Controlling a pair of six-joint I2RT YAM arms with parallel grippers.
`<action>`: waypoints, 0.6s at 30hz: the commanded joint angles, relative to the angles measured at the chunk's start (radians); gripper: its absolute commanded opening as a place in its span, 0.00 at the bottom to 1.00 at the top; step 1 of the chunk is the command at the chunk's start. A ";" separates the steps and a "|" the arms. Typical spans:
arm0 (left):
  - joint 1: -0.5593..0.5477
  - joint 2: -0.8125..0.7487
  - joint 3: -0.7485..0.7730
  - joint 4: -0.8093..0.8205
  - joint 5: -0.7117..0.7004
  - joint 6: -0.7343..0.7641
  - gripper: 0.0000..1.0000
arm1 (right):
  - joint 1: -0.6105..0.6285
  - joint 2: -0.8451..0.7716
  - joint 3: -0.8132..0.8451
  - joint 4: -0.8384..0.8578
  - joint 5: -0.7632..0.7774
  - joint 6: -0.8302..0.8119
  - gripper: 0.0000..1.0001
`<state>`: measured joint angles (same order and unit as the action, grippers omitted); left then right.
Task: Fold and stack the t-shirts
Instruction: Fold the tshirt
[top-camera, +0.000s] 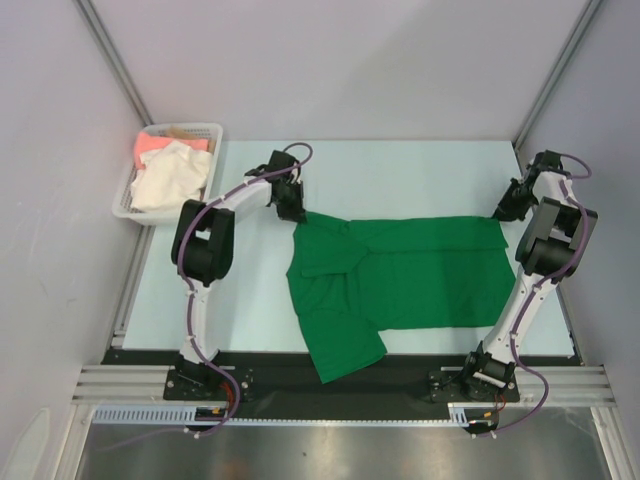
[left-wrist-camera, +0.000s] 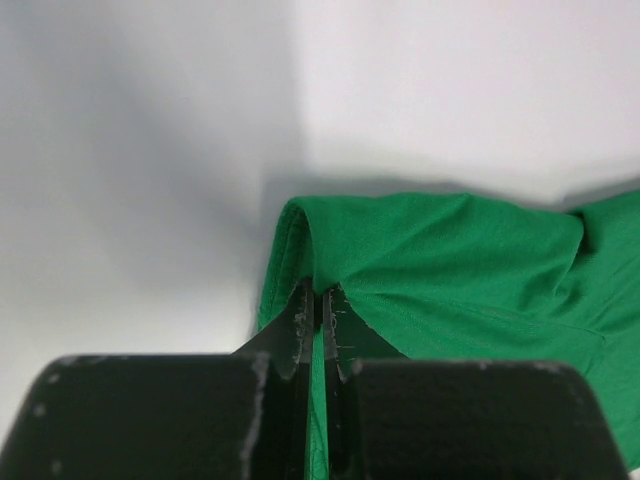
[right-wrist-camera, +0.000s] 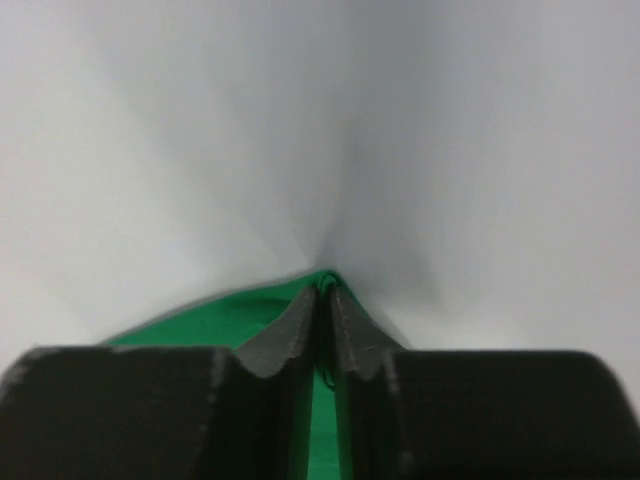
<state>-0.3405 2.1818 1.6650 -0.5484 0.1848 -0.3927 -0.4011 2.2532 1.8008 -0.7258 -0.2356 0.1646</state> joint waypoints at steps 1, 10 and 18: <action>0.023 0.006 0.038 0.022 -0.030 -0.012 0.00 | 0.007 -0.012 -0.003 0.046 0.013 0.026 0.12; 0.077 0.065 0.122 0.030 -0.041 -0.017 0.00 | 0.051 0.066 0.133 0.060 0.068 0.062 0.00; 0.089 0.082 0.182 0.028 -0.096 -0.018 0.00 | 0.076 0.120 0.207 0.088 0.113 0.114 0.00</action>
<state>-0.2642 2.2616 1.7885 -0.5442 0.1520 -0.4023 -0.3283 2.3478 1.9442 -0.6819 -0.1684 0.2440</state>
